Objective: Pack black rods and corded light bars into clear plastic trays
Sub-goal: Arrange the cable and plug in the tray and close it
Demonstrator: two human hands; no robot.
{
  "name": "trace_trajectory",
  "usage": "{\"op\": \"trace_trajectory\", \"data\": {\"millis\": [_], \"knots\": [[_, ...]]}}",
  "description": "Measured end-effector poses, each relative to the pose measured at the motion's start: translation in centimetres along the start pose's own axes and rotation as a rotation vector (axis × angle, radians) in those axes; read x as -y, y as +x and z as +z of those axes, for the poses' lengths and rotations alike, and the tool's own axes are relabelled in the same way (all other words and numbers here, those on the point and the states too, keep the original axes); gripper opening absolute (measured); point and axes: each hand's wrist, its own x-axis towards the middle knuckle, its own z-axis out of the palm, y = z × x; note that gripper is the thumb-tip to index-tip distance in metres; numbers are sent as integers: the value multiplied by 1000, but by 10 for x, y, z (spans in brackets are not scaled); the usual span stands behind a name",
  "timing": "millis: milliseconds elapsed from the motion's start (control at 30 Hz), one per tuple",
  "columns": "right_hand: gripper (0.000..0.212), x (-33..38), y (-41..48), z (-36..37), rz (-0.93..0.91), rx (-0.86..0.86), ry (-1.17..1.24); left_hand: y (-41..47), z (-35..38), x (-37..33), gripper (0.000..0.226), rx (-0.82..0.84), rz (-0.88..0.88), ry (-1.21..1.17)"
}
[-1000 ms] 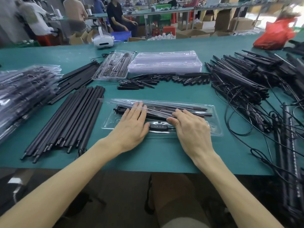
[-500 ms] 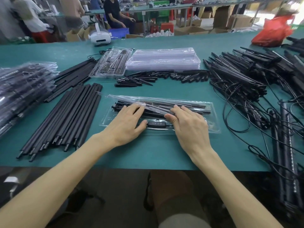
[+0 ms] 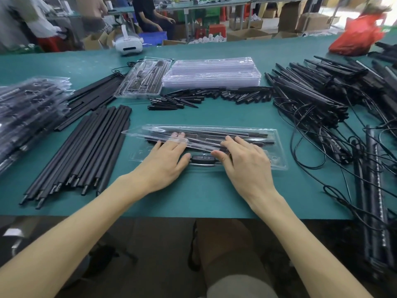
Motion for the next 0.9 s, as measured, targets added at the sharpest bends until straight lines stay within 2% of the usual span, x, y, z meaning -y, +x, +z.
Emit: {"op": "trace_trajectory", "data": {"millis": [200,333,433,600,700,800,900], "knots": [[43,-2,1,-3,33,83,51,-2,5,-6,59,63,-107,51],[49,-2,2,-7,60,182,80,-2,2,-5,60,46,-66,69],[52,-3,3,-9,80,207,100,-3,-9,6,62,36,-22,-3],[52,-1,3,-14,104,214,130,-9,-16,11,64,96,12,32],[54,-1,3,-15,107,246,118,-16,-21,6,56,122,-5,93],[55,0,1,-16,108,250,122,-27,-33,2,52,216,-22,217],[56,1,1,-18,110,261,131,-31,-51,-1,48,262,-9,196]]}}
